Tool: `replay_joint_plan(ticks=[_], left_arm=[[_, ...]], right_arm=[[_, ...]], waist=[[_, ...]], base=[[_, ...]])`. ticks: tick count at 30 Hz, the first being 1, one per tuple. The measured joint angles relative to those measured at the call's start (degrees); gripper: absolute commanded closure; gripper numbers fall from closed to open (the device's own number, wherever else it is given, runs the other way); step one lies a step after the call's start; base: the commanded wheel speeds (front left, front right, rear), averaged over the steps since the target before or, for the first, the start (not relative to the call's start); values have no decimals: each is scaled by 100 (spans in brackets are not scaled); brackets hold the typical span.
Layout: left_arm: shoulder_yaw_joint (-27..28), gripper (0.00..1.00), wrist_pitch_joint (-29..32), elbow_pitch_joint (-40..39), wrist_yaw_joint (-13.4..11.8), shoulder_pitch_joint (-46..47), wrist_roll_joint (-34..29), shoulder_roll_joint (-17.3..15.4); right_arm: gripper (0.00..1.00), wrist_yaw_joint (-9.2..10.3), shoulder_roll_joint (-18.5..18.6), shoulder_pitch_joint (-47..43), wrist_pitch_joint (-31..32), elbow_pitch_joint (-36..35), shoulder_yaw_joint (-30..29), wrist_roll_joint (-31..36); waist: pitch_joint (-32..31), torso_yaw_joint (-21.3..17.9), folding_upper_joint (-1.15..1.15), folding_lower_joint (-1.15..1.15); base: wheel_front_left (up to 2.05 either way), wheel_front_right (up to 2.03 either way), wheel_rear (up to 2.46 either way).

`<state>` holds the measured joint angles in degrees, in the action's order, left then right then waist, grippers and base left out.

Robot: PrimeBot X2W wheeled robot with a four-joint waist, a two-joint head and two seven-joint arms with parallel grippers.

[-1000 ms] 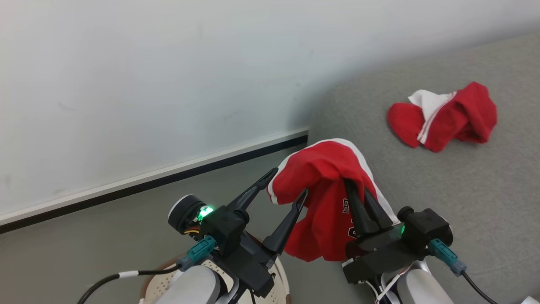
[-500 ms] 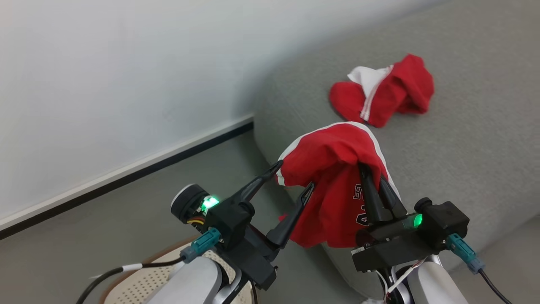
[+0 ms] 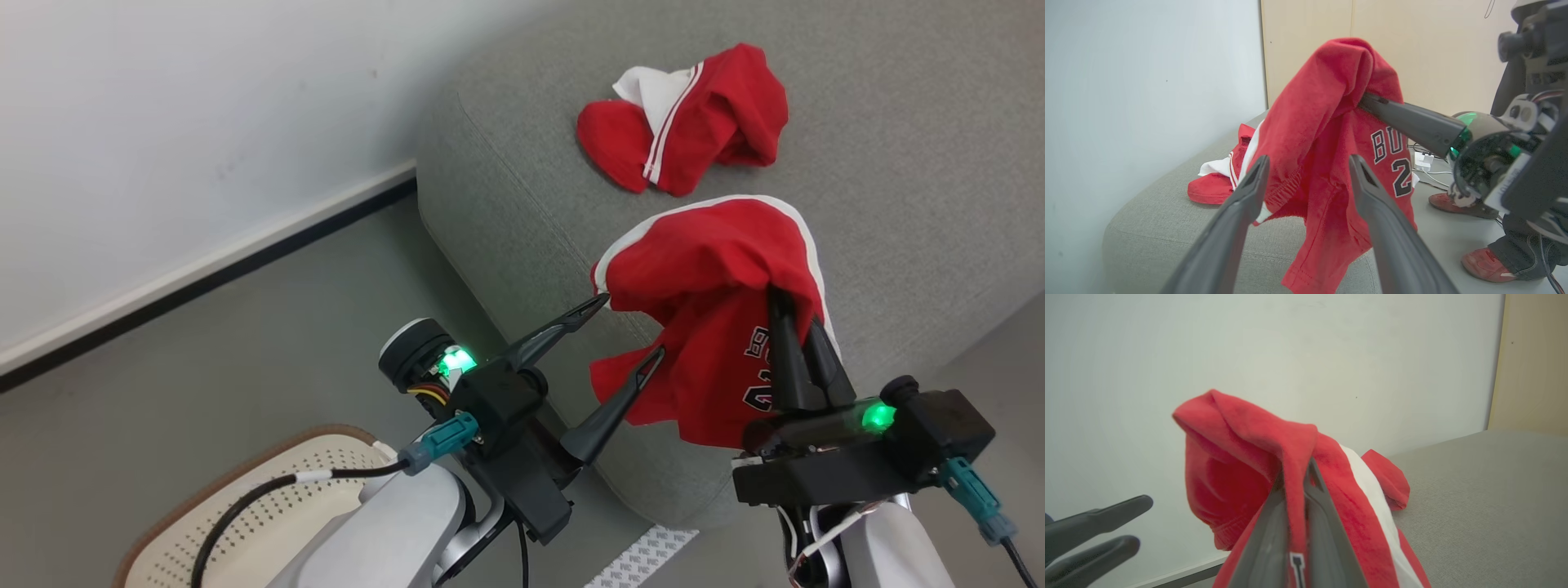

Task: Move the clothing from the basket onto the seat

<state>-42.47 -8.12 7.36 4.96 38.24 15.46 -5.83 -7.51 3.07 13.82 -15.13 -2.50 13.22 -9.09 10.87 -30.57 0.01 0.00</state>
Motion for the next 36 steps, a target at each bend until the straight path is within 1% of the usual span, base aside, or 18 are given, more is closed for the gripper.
replay_joint_plan(ticks=[9,16,22,27,31,36], left_arm=[[-185,0,-86,266,86,205,38,60],[-247,0,-46,350,100,319,49,10],[-289,0,194,227,97,467,2,-133],[-301,0,474,19,49,580,-86,-303],[-272,0,651,-260,9,684,-98,-390],[-308,0,890,-584,5,920,-140,-386]], right_arm=[[100,0,-8,-93,0,-187,-185,-158],[100,0,-9,71,0,-208,-348,-354],[100,0,-10,853,0,-203,-669,-515],[100,0,30,1886,0,-70,-1024,-552],[100,0,341,2918,0,60,-1511,-797],[100,2,1005,3963,-1,289,-2136,-1077]], waist=[[295,-89,0,0],[481,-110,0,0],[804,-113,0,0],[1188,-109,0,1],[1550,-100,0,1],[2055,-31,0,1]], base=[[0,0,0],[0,0,0],[0,0,0],[0,0,0],[0,0,0],[0,0,0]])
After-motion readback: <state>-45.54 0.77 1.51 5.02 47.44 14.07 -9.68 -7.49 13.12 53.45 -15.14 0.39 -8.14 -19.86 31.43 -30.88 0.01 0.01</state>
